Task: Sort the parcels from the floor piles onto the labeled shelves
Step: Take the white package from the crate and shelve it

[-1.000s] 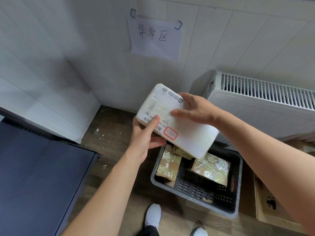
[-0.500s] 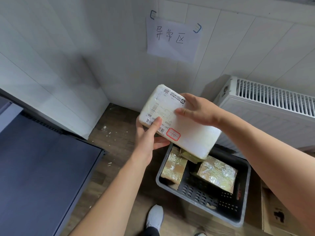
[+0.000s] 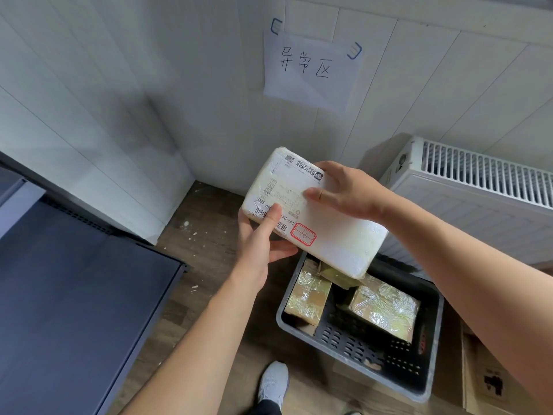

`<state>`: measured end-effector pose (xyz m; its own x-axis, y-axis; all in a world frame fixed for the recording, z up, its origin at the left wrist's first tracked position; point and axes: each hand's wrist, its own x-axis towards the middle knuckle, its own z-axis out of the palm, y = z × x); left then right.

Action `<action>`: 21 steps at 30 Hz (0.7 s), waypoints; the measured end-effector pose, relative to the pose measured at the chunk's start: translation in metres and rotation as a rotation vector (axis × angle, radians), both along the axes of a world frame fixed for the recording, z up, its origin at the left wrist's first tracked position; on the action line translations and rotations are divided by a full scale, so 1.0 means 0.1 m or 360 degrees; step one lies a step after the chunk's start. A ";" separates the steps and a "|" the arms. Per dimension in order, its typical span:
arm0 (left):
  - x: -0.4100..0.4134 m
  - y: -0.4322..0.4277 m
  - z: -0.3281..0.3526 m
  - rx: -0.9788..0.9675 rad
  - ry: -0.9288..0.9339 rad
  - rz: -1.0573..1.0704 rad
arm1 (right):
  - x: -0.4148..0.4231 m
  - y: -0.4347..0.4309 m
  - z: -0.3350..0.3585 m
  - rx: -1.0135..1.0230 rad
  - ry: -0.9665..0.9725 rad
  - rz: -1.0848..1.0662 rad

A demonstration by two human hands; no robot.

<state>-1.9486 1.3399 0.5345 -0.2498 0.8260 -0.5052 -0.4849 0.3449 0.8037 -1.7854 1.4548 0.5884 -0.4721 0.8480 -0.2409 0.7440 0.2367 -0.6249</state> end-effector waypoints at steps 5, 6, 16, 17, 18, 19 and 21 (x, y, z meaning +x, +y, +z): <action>-0.03 0.02 -0.02 -0.0008 0.0016 0.0006 | -0.04 0.01 -0.01 0.0032 -0.0056 0.0016; -0.04 0.03 -0.02 -0.0011 0.0020 0.0004 | -0.04 0.01 -0.01 0.0046 -0.0068 0.0021; -0.02 0.08 -0.02 -0.0044 0.0017 0.0050 | -0.07 0.02 0.01 0.0133 -0.0156 -0.0034; -0.02 0.08 -0.02 -0.0042 0.0011 0.0055 | -0.07 0.02 0.01 0.0144 -0.0172 -0.0044; -0.01 0.08 -0.03 -0.0040 0.0004 0.0062 | -0.06 0.02 0.01 0.0153 -0.0195 -0.0059; 0.00 0.08 -0.02 -0.0041 -0.0003 0.0073 | -0.06 0.01 0.01 0.0160 -0.0221 -0.0079; 0.02 0.08 -0.02 -0.0048 -0.0011 0.0087 | -0.05 0.01 0.01 0.0168 -0.0264 -0.0109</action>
<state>-1.9463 1.3479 0.5323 -0.2907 0.7956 -0.5315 -0.5092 0.3416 0.7899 -1.7903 1.4556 0.5893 -0.3736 0.9015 -0.2184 0.8513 0.2397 -0.4667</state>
